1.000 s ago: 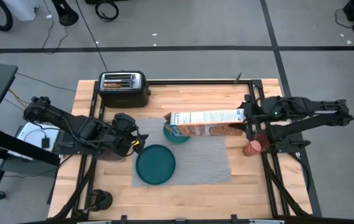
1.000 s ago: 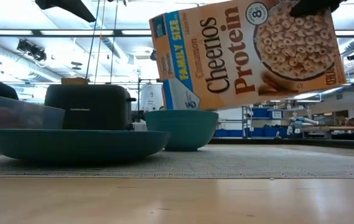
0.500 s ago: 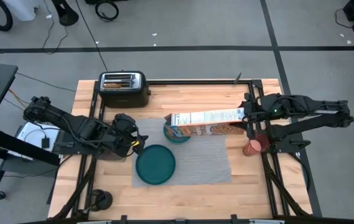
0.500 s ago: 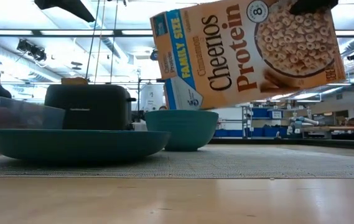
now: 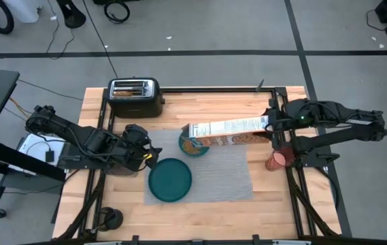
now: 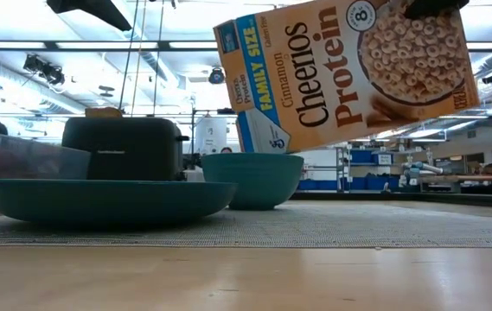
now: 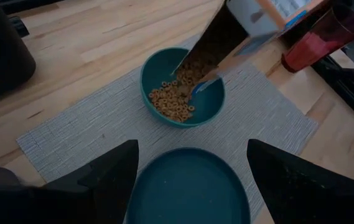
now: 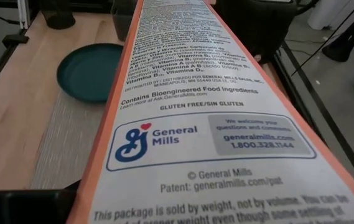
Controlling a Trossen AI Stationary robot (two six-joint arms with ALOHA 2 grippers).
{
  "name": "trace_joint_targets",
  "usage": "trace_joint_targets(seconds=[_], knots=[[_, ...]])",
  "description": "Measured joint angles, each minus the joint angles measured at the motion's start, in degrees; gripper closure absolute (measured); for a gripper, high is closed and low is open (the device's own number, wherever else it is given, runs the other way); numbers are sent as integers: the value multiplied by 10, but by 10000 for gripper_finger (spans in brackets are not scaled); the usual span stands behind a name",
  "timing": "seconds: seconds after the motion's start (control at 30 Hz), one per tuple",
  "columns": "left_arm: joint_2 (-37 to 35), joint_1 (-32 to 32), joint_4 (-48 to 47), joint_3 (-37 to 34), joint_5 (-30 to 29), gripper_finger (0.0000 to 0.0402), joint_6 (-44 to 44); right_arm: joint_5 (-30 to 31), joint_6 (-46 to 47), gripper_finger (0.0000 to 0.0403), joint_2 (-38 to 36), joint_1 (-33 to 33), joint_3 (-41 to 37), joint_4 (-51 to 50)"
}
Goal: Arrange a breakfast setting
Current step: Pour the cereal in the green bowl
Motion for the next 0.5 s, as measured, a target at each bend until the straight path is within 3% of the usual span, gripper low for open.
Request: trace_joint_targets(seconds=[0.5], knots=[[0,1,0,0,0,98,-15,-24,-21,170,10,-16,35,-36]])
